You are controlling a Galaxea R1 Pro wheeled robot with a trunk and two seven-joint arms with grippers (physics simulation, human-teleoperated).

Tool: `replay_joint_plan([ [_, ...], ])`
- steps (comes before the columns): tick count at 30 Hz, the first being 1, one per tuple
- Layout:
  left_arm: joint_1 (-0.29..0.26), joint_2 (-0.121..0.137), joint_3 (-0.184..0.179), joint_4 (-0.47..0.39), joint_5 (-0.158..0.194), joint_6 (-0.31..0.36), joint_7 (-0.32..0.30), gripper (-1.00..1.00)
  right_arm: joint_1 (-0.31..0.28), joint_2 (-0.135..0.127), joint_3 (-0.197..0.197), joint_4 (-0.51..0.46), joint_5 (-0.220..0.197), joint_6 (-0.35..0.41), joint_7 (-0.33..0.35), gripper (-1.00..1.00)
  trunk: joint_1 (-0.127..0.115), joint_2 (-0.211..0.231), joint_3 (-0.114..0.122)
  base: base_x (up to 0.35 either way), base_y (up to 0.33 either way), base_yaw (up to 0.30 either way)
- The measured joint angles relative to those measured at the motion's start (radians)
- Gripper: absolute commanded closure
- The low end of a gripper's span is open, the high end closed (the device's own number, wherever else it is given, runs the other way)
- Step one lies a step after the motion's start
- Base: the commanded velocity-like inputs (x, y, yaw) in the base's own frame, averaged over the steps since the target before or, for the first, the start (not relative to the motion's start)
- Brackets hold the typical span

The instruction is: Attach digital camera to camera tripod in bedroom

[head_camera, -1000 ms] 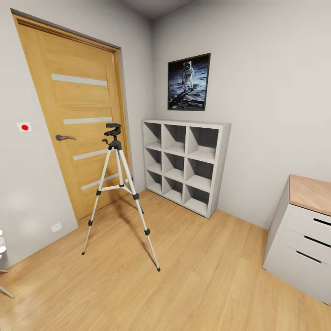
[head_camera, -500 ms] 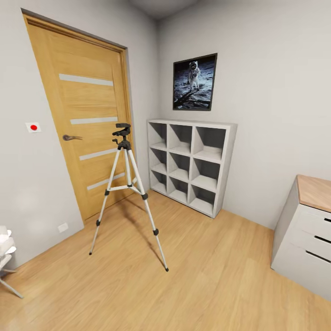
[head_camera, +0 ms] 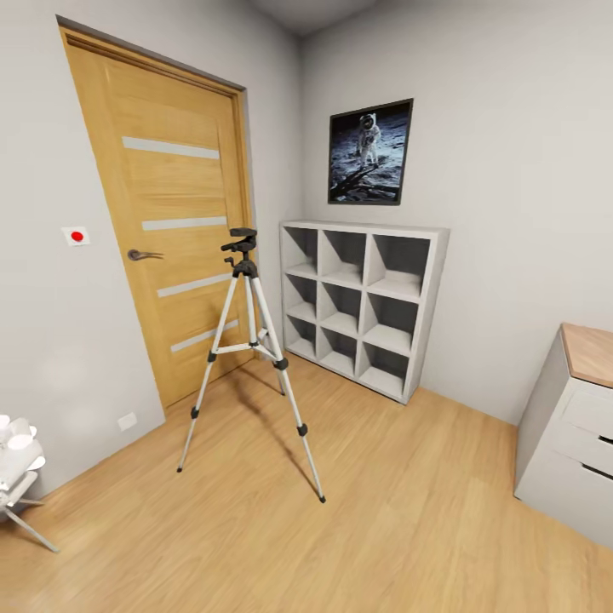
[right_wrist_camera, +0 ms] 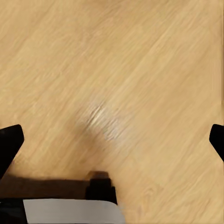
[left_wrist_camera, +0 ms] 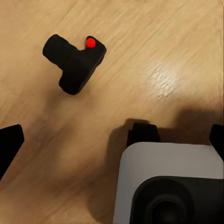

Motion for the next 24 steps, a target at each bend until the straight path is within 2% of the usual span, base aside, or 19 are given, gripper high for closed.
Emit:
replay_joint_plan([
  [1, -0.023, -0.002, -0.001, 0.000, 0.002, 0.008, -0.015, -1.00, 0.005, -0.001, -0.001, -0.087, 0.002, 0.087, 0.001, -1.00, 0.000, 0.000, 0.000, -0.137, 0.028, -0.027],
  [7, -0.063, -0.009, -0.002, 0.001, 0.004, 0.018, -0.035, -1.00, 0.010, -0.003, -0.003, -0.170, 0.002, 0.192, 0.003, -1.00, 0.000, 0.000, 0.000, -0.233, 0.015, -0.052],
  [9, -0.096, -0.014, -0.003, 0.001, 0.005, 0.028, -0.044, -1.00, 0.012, -0.001, -0.004, -0.257, 0.000, 0.255, 0.004, -1.00, 0.001, 0.000, 0.000, -0.313, 0.002, -0.019],
  [10, -0.124, -0.014, -0.001, 0.000, 0.007, 0.053, -0.046, -1.00, 0.012, 0.000, -0.003, -0.328, 0.000, 0.304, 0.004, -1.00, 0.001, 0.000, 0.000, -0.306, 0.002, -0.015],
  [11, -0.125, -0.014, -0.002, 0.000, 0.007, 0.054, -0.046, -1.00, 0.012, 0.000, -0.003, -0.332, 0.000, 0.306, 0.004, -1.00, 0.001, 0.000, 0.000, -0.268, 0.002, -0.012],
  [16, -0.217, -0.015, 0.003, -0.007, 0.017, 0.164, -0.050, -1.00, 0.012, 0.003, 0.000, -0.524, -0.001, 0.498, 0.003, -1.00, 0.000, 0.000, 0.000, -0.144, 0.001, -0.006],
  [18, -0.257, -0.015, 0.011, -0.009, 0.038, 0.227, -0.050, -1.00, 0.007, 0.005, 0.001, -0.568, -0.003, 0.559, 0.002, -1.00, 0.000, 0.000, 0.000, -0.053, 0.000, -0.002],
  [19, -0.307, -0.014, 0.034, -0.011, 0.093, 0.327, -0.047, -1.00, -0.005, 0.008, 0.002, -0.618, -0.007, 0.628, 0.003, -1.00, 0.000, 0.000, 0.000, -0.029, 0.000, -0.001],
  [21, -0.347, -0.014, 0.045, -0.013, 0.125, 0.386, -0.044, -1.00, -0.020, 0.013, 0.001, -0.667, -0.007, 0.670, 0.002, -1.00, 0.008, -0.014, -0.006, -0.021, 0.000, -0.001],
  [24, -0.381, -0.015, 0.052, -0.027, 0.151, 0.438, -0.041, -1.00, -0.035, 0.019, 0.000, -0.751, -0.009, 0.741, 0.002, -1.00, 0.019, -0.035, -0.016, -0.012, 0.000, -0.001],
])
